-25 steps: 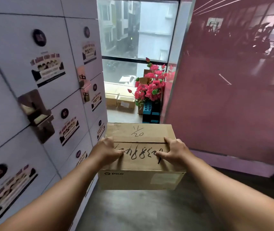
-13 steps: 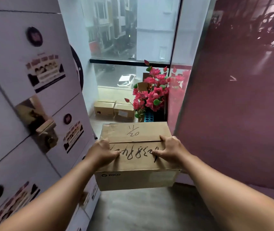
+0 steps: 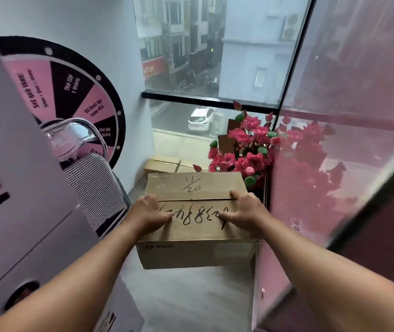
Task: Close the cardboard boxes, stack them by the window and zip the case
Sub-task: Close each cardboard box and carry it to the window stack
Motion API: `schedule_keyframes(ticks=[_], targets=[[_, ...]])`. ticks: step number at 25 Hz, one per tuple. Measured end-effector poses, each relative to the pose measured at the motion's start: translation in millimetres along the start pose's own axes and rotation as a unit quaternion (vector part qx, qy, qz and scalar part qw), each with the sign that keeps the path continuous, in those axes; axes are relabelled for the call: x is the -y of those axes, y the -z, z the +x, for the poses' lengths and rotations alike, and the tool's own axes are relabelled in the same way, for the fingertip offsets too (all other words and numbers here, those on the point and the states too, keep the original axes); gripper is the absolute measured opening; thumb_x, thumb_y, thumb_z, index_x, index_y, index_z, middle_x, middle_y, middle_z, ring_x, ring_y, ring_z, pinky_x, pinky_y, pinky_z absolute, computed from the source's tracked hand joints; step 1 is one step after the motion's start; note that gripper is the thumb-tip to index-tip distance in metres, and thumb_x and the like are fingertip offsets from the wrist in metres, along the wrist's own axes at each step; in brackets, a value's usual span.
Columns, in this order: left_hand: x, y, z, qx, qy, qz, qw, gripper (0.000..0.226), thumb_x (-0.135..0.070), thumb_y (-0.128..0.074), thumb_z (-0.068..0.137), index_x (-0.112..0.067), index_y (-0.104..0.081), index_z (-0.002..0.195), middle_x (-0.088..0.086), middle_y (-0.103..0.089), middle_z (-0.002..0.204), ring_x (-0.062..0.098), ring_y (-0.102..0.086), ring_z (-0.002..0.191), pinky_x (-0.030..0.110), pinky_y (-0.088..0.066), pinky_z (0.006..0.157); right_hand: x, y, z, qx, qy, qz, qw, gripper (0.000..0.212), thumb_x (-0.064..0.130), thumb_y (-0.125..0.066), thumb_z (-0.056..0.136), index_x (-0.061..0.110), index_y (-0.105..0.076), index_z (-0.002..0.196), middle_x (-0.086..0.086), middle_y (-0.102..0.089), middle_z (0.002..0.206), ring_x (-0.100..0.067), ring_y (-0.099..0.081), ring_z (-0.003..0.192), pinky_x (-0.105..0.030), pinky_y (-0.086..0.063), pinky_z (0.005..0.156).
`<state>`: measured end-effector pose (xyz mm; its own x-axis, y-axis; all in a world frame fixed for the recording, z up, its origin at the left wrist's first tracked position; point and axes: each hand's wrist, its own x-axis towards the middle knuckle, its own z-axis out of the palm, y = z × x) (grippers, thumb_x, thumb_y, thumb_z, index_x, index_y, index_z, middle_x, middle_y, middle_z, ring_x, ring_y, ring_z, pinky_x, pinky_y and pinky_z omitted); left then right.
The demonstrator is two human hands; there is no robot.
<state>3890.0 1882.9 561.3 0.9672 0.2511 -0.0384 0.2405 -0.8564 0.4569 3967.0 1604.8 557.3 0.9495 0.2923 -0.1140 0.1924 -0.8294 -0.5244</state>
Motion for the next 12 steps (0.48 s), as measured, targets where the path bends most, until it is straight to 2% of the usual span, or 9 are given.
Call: schedule_keyframes(ticks=[4, 8, 12], targets=[[1, 3, 104, 0.013, 0.001, -0.010, 1.000, 0.037, -0.046, -0.068, 0.076, -0.017, -0.060, 0.098, 0.011, -0.062, 0.108, 0.026, -0.059, 0.100, 0.038, -0.054, 0.088, 9, 12, 98, -0.021, 0.010, 0.005, 1.000, 0.074, 0.061, -0.079, 0.071, 0.024, -0.058, 0.130, 0.002, -0.047, 0.101, -0.025, -0.054, 0.111, -0.026, -0.038, 0.085], [-4, 10, 205, 0.015, 0.017, -0.003, 1.000, 0.034, -0.046, -0.065, 0.075, -0.017, -0.061, 0.093, 0.010, -0.064, 0.104, 0.027, -0.060, 0.095, 0.033, -0.052, 0.082, 13, 27, 195, -0.028, -0.002, -0.006, 1.000, 0.075, 0.067, -0.076, 0.069, 0.027, -0.057, 0.131, -0.008, -0.053, 0.113, -0.028, -0.053, 0.113, -0.028, -0.036, 0.083], [-10, 10, 298, 0.009, 0.021, 0.010, 1.000, 0.033, -0.047, -0.066, 0.074, -0.016, -0.062, 0.086, 0.011, -0.065, 0.099, 0.027, -0.058, 0.090, 0.029, -0.042, 0.069, 7, 33, 288, -0.028, 0.006, 0.000, 1.000, 0.072, 0.067, -0.077, 0.069, 0.027, -0.060, 0.126, -0.003, -0.056, 0.107, -0.027, -0.055, 0.113, -0.027, -0.034, 0.081]])
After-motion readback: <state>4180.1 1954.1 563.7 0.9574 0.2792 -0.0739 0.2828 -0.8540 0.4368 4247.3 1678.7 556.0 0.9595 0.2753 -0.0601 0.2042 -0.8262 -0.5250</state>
